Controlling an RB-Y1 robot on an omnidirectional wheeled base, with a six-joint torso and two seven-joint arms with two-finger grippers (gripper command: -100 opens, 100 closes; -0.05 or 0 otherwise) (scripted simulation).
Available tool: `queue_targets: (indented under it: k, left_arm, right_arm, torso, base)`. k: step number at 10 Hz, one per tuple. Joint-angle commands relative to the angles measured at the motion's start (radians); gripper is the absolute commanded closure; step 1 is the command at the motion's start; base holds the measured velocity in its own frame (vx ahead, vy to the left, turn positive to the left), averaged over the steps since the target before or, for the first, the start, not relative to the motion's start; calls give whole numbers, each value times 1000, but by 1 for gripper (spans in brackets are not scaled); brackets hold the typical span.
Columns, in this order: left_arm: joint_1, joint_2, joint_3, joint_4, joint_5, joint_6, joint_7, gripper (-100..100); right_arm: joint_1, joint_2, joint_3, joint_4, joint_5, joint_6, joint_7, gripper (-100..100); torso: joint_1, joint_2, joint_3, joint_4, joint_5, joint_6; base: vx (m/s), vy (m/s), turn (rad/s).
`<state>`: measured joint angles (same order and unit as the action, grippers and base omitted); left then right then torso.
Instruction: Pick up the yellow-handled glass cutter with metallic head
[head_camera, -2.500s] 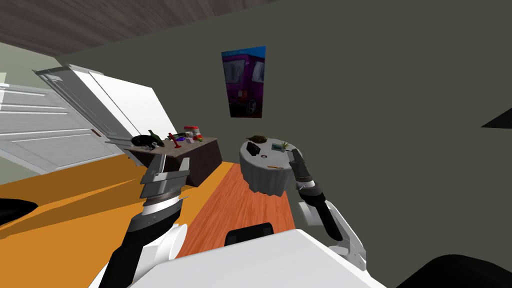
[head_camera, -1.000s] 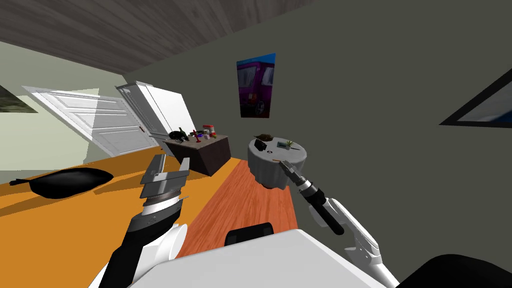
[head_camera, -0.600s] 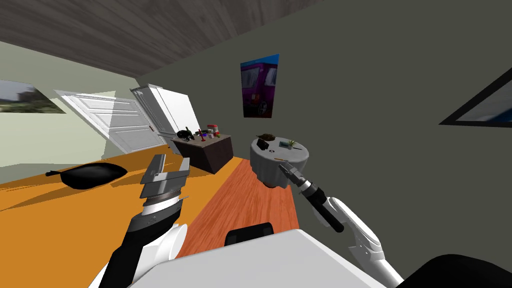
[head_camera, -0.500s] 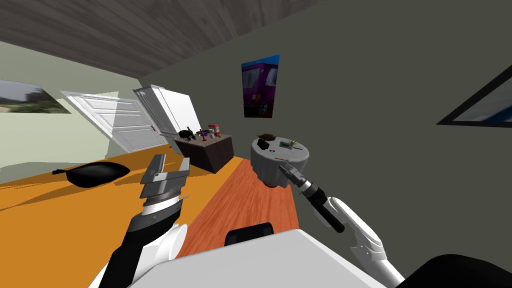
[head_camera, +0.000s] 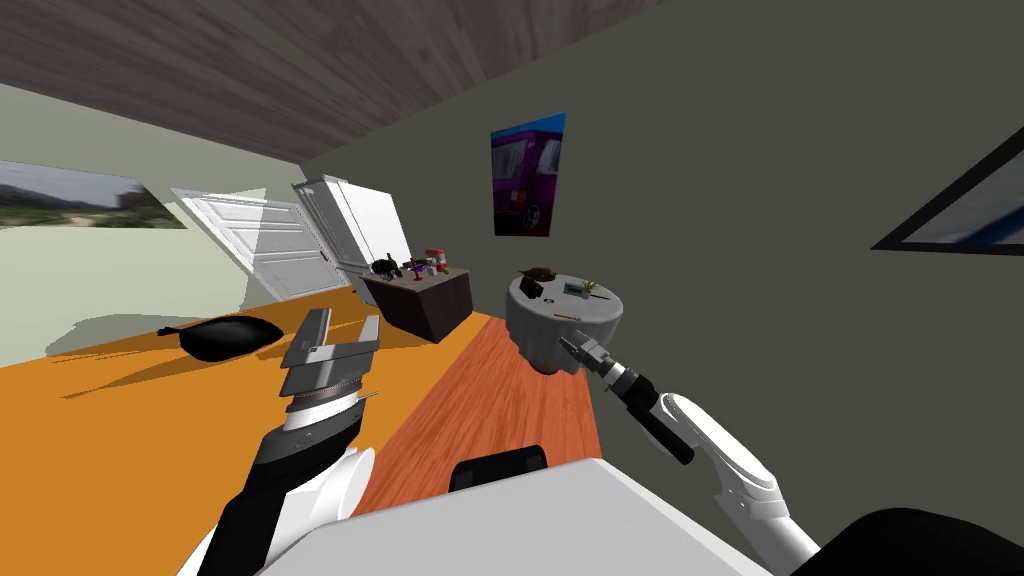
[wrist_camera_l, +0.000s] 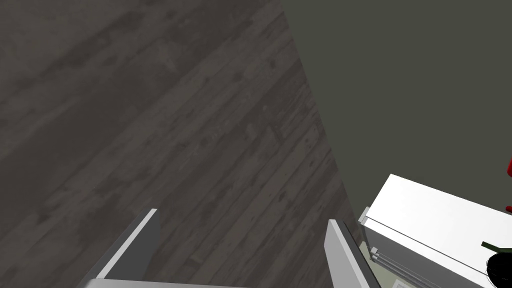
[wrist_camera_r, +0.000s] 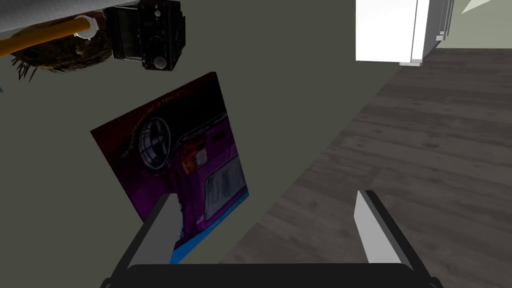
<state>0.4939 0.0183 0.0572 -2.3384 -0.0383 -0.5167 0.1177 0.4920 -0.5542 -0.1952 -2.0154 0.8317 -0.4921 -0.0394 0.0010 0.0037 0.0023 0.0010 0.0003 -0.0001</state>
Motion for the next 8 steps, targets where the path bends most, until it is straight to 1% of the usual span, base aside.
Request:
queue_targets:
  k: [1,2,3,4,5,6,7,8]
  left_arm:
    - [0,0,0,0,0,0,0,0]
    - [0,0,0,0,0,0,0,0]
    - [0,0,0,0,0,0,0,0]
    - [0,0,0,0,0,0,0,0]
    - [0,0,0,0,0,0,0,0]
    - [0,0,0,0,0,0,0,0]
    - [0,0,0,0,0,0,0,0]
    - [0,0,0,0,0,0,0,0]
  right_arm:
    - [-2,-16,-4,21,50,1,-4,-100]
    - [0,-56,-15,56,80,7,-16,-100]
    - [0,-56,-15,56,111,7,-16,-100]
    - [0,-56,-15,56,130,7,-16,-100]
    - [3,-96,-24,93,166,12,-30,-100]
    - [3,-96,-24,93,195,12,-30,-100]
    - [6,-134,-33,130,226,15,-44,-100]
    - [6,-136,-33,130,257,15,-44,-100]
  torso:
    - [0,0,0,0,0,0]
    - [0,0,0,0,0,1]
    - [0,1,0,0,0,0]
    - [0,0,0,0,0,1]
    - [-1,-1,-1,0,0,1]
    - [0,-1,0,0,0,0]
    - [0,-1,-1,0,0,1]
    - [1,-1,0,0,0,0]
  base:
    - [-66,30,72]
    - [-70,42,135]
    - [-57,41,61]
    - [-28,23,-16]
    - [-46,42,150]
    - [-41,45,77]
    - [-52,66,123]
    - [-42,45,70]
